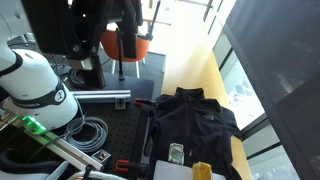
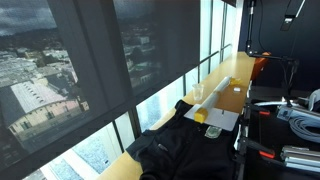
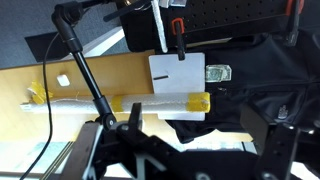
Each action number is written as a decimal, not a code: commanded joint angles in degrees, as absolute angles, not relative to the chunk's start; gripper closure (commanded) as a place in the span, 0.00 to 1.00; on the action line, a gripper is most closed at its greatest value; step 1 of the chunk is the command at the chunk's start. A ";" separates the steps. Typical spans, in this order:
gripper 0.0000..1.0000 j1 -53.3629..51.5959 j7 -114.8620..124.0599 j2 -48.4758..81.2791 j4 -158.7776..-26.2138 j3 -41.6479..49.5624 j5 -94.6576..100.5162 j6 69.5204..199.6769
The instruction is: Close the zipper on the black jumper.
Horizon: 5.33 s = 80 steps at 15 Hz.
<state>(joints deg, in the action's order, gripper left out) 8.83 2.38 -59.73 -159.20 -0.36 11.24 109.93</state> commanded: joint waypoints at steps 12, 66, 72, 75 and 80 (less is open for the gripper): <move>0.00 3.98 6.41 -44.63 -160.00 -1.99 8.87 134.76; 0.00 0.68 0.82 46.97 -118.62 -2.45 -2.21 169.63; 0.00 0.72 1.02 48.77 -116.81 -2.35 -2.41 169.42; 0.35 0.85 1.08 49.30 -116.14 -2.48 -2.54 169.46; 0.73 0.81 1.21 49.32 -115.92 -2.39 -2.59 169.31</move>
